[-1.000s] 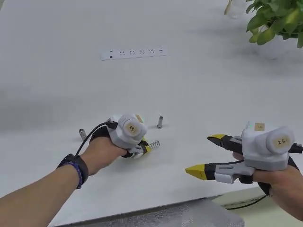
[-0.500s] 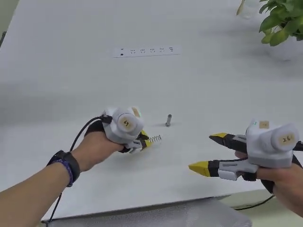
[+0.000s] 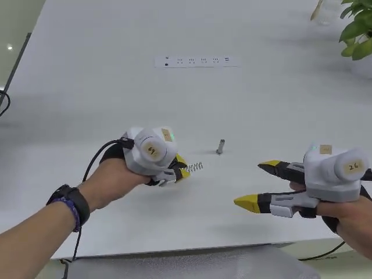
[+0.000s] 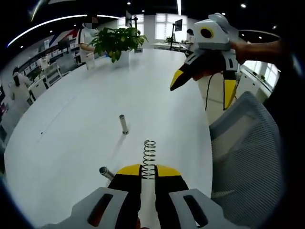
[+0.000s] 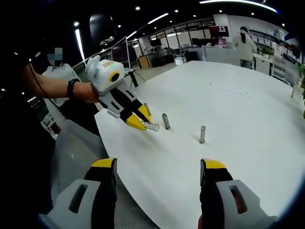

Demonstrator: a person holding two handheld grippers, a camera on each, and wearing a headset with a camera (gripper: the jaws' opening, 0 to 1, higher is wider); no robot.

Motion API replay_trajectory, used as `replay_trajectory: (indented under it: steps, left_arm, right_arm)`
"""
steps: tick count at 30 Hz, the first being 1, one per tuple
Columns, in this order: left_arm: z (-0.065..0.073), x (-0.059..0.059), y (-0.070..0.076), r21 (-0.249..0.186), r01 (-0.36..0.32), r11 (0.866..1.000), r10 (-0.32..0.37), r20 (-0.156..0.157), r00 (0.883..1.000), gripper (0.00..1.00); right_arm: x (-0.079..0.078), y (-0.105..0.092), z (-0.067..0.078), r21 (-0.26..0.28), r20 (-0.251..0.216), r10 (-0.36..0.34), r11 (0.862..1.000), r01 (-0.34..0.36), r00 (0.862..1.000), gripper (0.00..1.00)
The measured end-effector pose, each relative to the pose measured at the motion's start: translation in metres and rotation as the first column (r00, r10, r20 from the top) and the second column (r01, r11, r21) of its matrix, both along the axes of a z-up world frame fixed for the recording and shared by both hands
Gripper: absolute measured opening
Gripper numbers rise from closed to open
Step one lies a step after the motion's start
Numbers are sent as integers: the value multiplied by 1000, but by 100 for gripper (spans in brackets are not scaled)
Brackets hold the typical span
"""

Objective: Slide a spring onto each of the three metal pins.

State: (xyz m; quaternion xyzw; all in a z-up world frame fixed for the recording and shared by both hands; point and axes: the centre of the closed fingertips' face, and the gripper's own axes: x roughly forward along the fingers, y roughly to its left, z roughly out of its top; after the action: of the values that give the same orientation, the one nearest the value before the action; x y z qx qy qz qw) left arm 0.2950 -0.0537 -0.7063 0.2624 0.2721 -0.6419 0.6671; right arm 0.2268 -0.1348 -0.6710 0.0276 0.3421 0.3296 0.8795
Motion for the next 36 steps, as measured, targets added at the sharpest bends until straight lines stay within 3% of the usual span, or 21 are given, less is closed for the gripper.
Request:
replay_trajectory:
  steps: [15, 28, 36]
  left_arm:
    - [22, -12, 0, -47, 17, 999, -17, 16, 1000, 2]
    - [44, -21, -14, -86, 71, 994, -68, 39, 997, 2]
    - [49, -30, -21, -93, 114, 989, -109, 50, 993, 2]
  right_arm:
    - [10, 25, 2, 7, 2, 88, 996, -88, 996, 67]
    - [18, 39, 5, 15, 9, 152, 988, -152, 988, 64]
    - [20, 46, 10, 36, 26, 178, 983, -179, 984, 56]
